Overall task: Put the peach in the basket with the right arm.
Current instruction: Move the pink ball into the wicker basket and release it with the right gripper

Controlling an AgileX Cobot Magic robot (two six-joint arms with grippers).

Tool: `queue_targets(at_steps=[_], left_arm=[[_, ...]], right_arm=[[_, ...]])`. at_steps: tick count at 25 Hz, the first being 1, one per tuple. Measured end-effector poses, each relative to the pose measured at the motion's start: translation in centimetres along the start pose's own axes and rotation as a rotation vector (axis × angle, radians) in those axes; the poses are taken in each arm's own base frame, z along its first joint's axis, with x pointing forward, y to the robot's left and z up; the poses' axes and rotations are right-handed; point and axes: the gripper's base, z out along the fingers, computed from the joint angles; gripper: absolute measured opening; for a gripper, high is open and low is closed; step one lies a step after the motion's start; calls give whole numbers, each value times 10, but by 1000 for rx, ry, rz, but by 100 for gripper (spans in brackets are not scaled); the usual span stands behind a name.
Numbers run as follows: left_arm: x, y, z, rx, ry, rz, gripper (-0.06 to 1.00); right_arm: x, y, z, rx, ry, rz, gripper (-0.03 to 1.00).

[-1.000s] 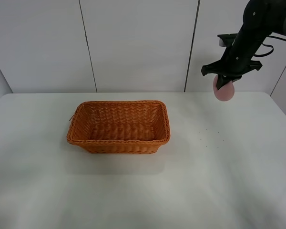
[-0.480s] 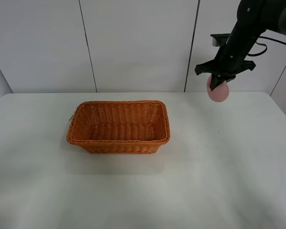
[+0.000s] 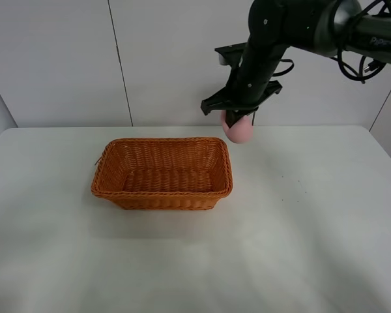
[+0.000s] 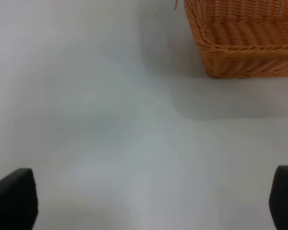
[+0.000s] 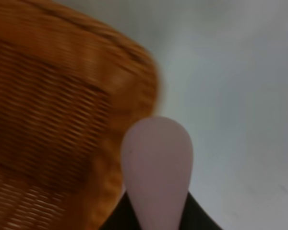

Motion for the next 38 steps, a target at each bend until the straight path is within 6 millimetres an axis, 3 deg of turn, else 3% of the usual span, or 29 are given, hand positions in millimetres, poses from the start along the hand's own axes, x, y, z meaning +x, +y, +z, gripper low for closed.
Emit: queue_targets(at_steps=[5, 9, 17, 22, 25, 27, 29, 33, 38], left_arm=[[0, 0, 0, 0, 0, 0, 99], [0, 0, 0, 0, 0, 0, 99], [0, 0, 0, 0, 0, 0, 99], [0, 0, 0, 0, 0, 0, 99], [0, 0, 0, 0, 0, 0, 99], [0, 0, 0, 0, 0, 0, 99], [0, 0, 0, 0, 0, 0, 99], [0, 0, 0, 0, 0, 0, 99], [0, 0, 0, 0, 0, 0, 99]], right_arm=[[-6, 50, 0, -52, -112, -84, 0], [-8, 75, 21, -78, -148, -126, 0], [-1, 84, 104, -88, -112, -119, 0], [5, 85, 128, -86, -84, -118, 5], [5, 85, 129, -86, -82, -118, 26], [6, 85, 129, -86, -78, -117, 48], [6, 85, 129, -85, -69, -117, 61], [7, 84, 121, -82, -42, -123, 68], [-17, 86, 75, -82, -58, -143, 69]])
